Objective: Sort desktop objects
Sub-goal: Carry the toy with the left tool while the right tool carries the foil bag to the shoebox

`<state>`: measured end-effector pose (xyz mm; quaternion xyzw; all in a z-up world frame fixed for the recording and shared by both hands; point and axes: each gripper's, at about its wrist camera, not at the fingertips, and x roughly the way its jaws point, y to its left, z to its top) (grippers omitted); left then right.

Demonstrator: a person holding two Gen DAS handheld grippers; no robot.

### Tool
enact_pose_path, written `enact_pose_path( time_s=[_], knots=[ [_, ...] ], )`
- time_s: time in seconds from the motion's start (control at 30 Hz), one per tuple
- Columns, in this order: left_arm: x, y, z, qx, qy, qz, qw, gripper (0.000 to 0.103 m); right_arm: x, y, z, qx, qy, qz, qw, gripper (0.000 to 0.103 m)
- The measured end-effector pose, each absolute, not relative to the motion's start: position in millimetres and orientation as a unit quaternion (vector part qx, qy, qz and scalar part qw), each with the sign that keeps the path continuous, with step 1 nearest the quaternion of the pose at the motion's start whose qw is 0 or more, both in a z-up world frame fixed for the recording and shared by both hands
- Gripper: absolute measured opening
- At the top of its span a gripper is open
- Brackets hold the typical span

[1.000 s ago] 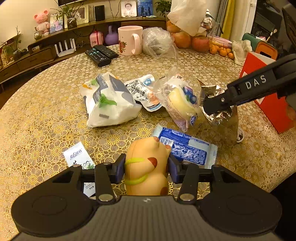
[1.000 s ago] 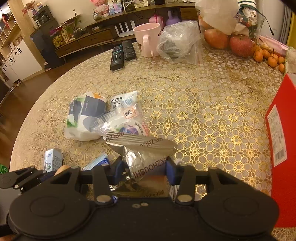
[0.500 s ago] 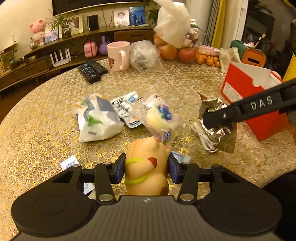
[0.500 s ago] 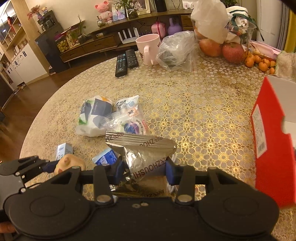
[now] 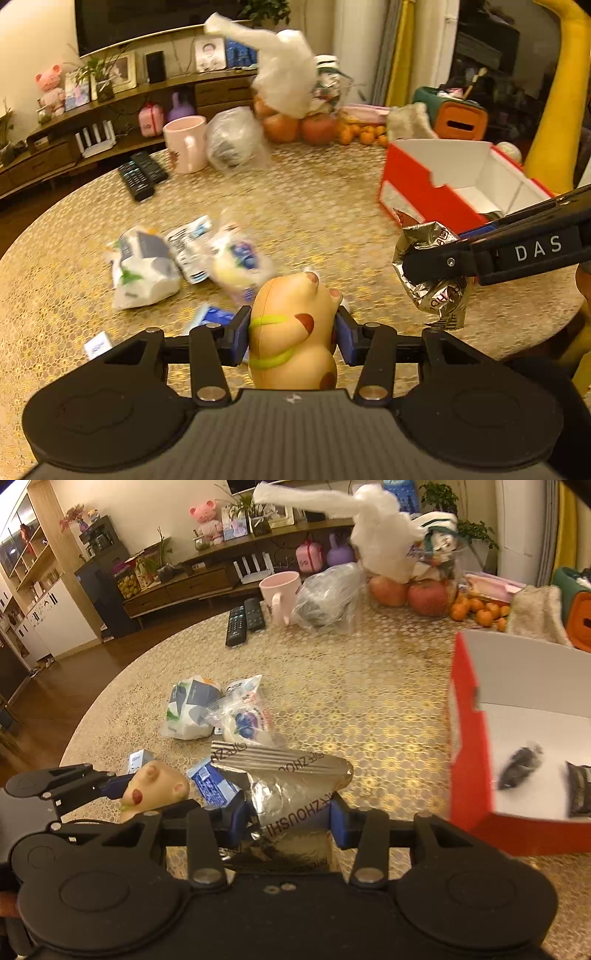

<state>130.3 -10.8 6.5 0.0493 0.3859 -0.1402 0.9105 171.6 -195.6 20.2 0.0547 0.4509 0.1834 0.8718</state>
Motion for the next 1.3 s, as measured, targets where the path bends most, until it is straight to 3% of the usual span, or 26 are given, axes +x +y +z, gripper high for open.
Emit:
enact_pose_path(
  time_s=[0.53, 1.3],
  knots=[
    [119, -89, 45, 0.052, 0.373, -0.195, 0.905, 0.046, 136, -297, 66, 0.057, 0.41, 0.145, 0.898, 0.043],
    [171, -227, 68, 0.092, 0.357, -0.27, 0.89, 0.046, 163, -426, 75, 0.067, 0.382, 0.047, 0.92, 0.043]
  ],
)
